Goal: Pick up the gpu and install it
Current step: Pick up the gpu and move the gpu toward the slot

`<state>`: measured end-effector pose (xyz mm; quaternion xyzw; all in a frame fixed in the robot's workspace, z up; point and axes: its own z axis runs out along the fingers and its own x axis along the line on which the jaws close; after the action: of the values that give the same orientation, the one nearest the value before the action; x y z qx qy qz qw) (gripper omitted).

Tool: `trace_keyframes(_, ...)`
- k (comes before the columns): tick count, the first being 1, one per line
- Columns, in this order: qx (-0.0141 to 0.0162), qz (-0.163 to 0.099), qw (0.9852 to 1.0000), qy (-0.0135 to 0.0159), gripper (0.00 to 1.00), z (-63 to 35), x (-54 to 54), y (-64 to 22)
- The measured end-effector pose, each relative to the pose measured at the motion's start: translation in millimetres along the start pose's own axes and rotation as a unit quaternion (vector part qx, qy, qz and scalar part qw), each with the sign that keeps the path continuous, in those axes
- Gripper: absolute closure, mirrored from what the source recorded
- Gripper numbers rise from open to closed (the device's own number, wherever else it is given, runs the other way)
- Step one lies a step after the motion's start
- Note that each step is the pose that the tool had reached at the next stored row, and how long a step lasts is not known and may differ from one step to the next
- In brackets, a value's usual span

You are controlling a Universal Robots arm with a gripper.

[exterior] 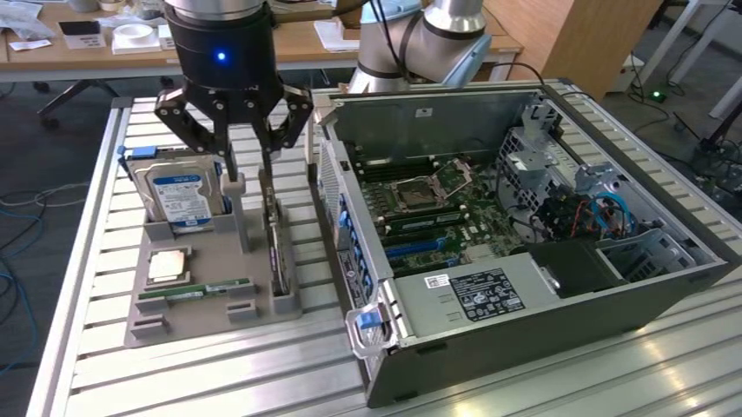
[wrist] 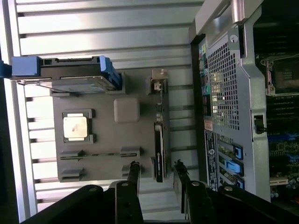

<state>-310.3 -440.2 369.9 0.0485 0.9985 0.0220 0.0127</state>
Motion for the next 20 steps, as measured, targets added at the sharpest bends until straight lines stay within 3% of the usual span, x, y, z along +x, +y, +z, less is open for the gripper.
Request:
trace_keyframes(13, -0.0013, 0.000, 1.0000, -0.0006, 0.57, 19.4, 0.5, -0.8)
trace_keyframes(20, -0.0127, 0.000, 0.9999, 0.0000, 0.57, 25.3, 0.6, -1.1)
